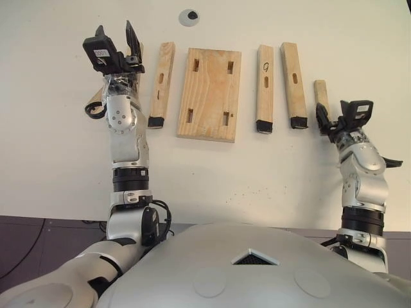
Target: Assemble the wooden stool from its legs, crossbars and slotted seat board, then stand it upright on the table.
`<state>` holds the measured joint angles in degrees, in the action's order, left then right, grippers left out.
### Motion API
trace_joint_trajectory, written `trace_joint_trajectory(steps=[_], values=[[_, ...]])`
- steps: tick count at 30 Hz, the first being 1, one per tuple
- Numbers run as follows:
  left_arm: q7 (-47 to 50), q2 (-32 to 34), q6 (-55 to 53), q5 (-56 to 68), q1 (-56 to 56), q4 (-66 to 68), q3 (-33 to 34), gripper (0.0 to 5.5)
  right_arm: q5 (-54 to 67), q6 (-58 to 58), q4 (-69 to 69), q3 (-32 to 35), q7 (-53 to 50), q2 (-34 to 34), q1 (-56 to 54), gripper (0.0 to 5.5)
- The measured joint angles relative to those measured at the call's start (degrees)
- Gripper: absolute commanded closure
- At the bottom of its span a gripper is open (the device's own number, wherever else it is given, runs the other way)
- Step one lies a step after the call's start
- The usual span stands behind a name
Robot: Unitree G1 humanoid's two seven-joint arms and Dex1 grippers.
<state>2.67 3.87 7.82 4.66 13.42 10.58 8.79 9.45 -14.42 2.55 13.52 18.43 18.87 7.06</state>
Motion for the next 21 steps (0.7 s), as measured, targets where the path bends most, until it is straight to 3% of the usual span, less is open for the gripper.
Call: trace_joint_trajectory(steps=[12, 16, 18, 21], values=[[0.49, -0.23, -0.35, -0.66, -0.57, -0.59, -0.14, 2.54, 1.58, -8.23, -3.45, 0.22, 0.99, 0.32, 1.51, 4.19], [1.20, 0.00, -0.80, -1.10, -0.25, -0.60, 0.18, 2.54, 1.58, -7.04, -0.70, 2.22, -1.04, 0.18, -0.92, 4.19], [-4.23, 0.72, -5.67, 4.37, 0.48, -3.64, 0.21, 2.54, 1.38, -4.05, 0.27, 3.03, -2.72, -0.16, -2.44, 4.19], [-15.91, 0.57, -19.35, 18.70, 1.86, -12.40, -3.05, 2.54, 1.79, 5.26, -1.87, 0.05, -0.45, -0.53, -13.22, 4.19]])
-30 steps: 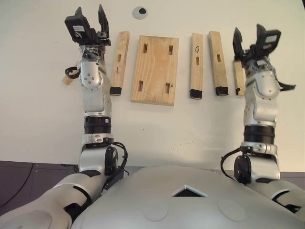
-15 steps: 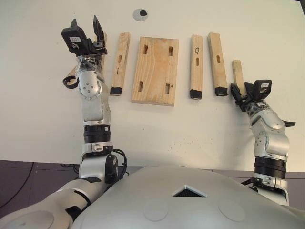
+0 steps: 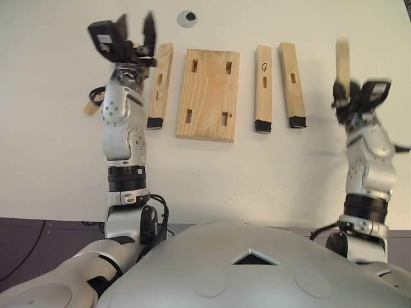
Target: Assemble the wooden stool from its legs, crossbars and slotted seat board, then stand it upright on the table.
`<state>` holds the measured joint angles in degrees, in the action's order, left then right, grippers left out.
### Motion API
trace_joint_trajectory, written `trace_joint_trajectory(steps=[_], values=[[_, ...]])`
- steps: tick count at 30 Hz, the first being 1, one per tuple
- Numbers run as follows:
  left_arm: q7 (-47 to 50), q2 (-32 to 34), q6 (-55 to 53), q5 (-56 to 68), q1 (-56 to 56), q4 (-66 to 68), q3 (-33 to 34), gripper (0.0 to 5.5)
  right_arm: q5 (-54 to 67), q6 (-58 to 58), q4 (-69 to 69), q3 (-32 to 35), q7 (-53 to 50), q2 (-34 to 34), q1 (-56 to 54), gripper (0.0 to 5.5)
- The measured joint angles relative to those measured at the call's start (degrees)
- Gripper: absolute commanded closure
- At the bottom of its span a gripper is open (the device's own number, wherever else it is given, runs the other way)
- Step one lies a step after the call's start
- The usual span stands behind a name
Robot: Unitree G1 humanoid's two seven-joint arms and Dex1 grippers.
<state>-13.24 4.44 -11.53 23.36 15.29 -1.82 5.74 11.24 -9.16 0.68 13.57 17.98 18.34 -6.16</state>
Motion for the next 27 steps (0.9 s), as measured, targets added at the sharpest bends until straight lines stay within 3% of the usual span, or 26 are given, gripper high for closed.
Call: trace_joint_trajectory(steps=[2, 5, 12, 24, 27], values=[[-5.18, 0.15, -10.20, 10.88, 1.28, -5.83, -1.02, 2.54, 1.37, 4.88, -0.92, -4.70, 5.15, -2.22, -6.32, 4.19], [-5.59, -0.64, -23.42, 24.95, 3.49, -7.91, 0.68, 2.54, 2.79, 9.39, 1.00, -10.81, 13.78, -3.24, -9.38, 4.19], [0.99, -2.35, -34.46, 38.95, 6.58, -9.50, 4.25, 2.54, 6.44, 12.77, -0.79, -18.49, 24.43, -4.50, -9.77, 4.19], [2.61, -2.80, -34.14, 42.06, 7.46, -7.75, 6.83, 4.81, 6.92, 12.37, -3.08, -20.80, 24.31, -4.45, -7.31, 4.19], [2.66, -2.56, -34.22, 42.65, 7.46, -8.06, 6.81, 5.00, 6.88, 12.19, -3.43, -20.84, 24.20, -4.40, -7.31, 4.19]])
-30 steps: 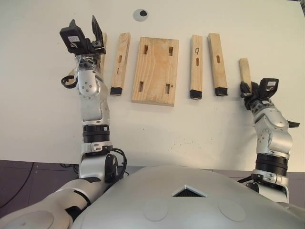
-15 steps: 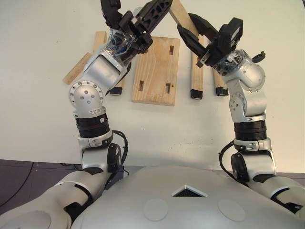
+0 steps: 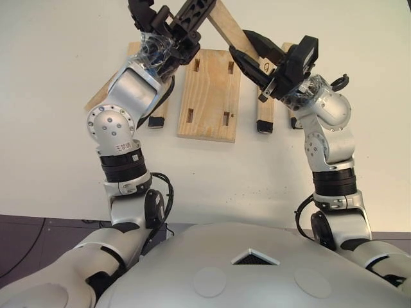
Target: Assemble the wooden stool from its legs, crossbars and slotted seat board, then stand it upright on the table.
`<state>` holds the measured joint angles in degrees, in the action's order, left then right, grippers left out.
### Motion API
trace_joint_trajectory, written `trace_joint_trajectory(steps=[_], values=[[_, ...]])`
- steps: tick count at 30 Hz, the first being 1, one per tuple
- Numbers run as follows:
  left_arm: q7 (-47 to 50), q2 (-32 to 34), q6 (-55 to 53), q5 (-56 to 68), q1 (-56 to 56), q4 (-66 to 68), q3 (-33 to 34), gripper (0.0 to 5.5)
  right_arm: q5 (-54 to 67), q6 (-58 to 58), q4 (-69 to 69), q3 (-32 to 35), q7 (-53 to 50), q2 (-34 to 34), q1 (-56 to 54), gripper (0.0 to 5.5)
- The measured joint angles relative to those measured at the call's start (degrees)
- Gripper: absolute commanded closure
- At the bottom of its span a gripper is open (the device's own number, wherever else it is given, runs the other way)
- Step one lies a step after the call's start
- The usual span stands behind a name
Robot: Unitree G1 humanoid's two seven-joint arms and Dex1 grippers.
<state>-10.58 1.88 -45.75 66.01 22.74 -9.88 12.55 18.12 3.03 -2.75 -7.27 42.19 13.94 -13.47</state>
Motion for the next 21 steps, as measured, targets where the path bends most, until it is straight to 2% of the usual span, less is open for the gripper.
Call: trace_joint_trajectory(steps=[2, 3, 6, 9, 11, 15, 21], values=[[0.07, 0.06, 0.01, 0.12, -0.01, -0.44, 0.02, 5.02, -0.01, 0.08, -0.29, -0.11, 0.04, 0.01, 0.00, 4.19], [0.07, 0.13, 0.06, 0.11, -0.01, -0.51, 0.00, 5.02, -0.03, 0.08, -0.34, -0.22, -0.03, 0.04, -0.01, 3.82], [-0.14, 0.52, 2.53, -3.49, 0.11, -0.88, -0.57, 5.12, -2.64, -0.70, 0.52, -1.64, -1.15, 0.39, -0.05, 3.34], [-0.85, 2.99, 8.71, -12.33, 0.02, -0.43, -1.40, 5.12, -7.38, -1.40, 6.22, -1.84, -4.82, 0.50, -0.11, 2.79], [-1.90, 4.78, 13.15, -17.89, -1.27, 0.33, -1.34, 5.12, -9.23, -1.59, 9.54, -0.82, -7.93, 0.44, -0.49, 2.75], [-4.73, 10.80, 28.58, -32.17, -7.67, 7.34, 1.52, 5.12, -11.07, -2.11, 11.32, 0.71, -10.59, 0.55, -0.76, 2.75], [-6.95, 13.09, 46.38, -41.45, -9.57, 21.59, 5.48, 5.12, -11.58, -2.13, 11.33, 0.49, -11.21, 0.36, -0.73, 2.75]])
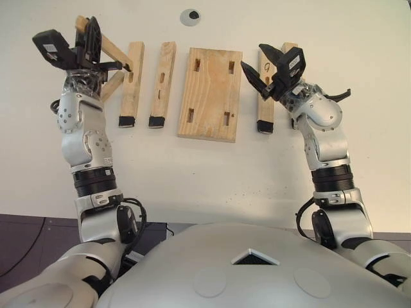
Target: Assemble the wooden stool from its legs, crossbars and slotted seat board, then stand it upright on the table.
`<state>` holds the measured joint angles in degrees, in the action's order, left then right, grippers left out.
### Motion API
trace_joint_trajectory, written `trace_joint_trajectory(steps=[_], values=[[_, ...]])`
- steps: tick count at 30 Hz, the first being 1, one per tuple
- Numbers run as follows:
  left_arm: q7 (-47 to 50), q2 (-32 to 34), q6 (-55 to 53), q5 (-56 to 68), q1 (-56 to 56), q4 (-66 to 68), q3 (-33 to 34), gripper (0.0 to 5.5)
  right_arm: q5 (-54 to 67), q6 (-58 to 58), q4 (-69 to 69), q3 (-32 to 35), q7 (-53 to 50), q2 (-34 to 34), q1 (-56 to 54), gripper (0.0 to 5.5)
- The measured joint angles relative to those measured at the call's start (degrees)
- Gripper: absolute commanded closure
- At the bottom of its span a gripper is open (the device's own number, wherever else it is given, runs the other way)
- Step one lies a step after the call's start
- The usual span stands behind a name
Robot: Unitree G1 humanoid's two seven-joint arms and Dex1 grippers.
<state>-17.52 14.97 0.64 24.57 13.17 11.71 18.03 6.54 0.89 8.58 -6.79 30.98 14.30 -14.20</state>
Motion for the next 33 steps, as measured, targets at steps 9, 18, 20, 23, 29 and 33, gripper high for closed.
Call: trace_joint_trajectory(steps=[9, 18, 20, 23, 29, 33], values=[[-4.60, -0.15, 10.34, -0.79, 2.75, 14.37, 1.08, 5.12, -0.08, -0.51, 0.10, -0.14, 1.26, 0.18, -0.13, 2.75], [-5.60, -0.90, 12.07, -0.81, 2.80, 15.35, 0.77, 5.12, -0.45, -0.61, 0.11, -0.15, 1.32, 0.19, -0.12, 2.75], [-5.65, -1.68, 12.08, -0.85, 2.57, 14.59, 0.18, 5.12, -0.89, -0.61, 0.11, -0.15, 1.27, 0.18, -0.11, 2.75], [-5.61, -1.95, 11.73, -0.88, 2.27, 13.87, 0.01, 5.12, -1.06, -0.61, 0.11, -0.16, 1.22, 0.14, -0.09, 2.75], [-5.19, -2.17, 9.63, -0.90, 0.68, 10.81, -0.72, 5.12, -1.54, -0.61, 0.11, -0.16, 0.74, -0.05, 0.04, 2.75], [-4.15, -2.29, 8.94, -1.38, 0.58, 10.29, -1.03, 5.12, -1.91, -0.61, 0.10, -0.28, 0.64, -0.09, 0.49, 2.75]])
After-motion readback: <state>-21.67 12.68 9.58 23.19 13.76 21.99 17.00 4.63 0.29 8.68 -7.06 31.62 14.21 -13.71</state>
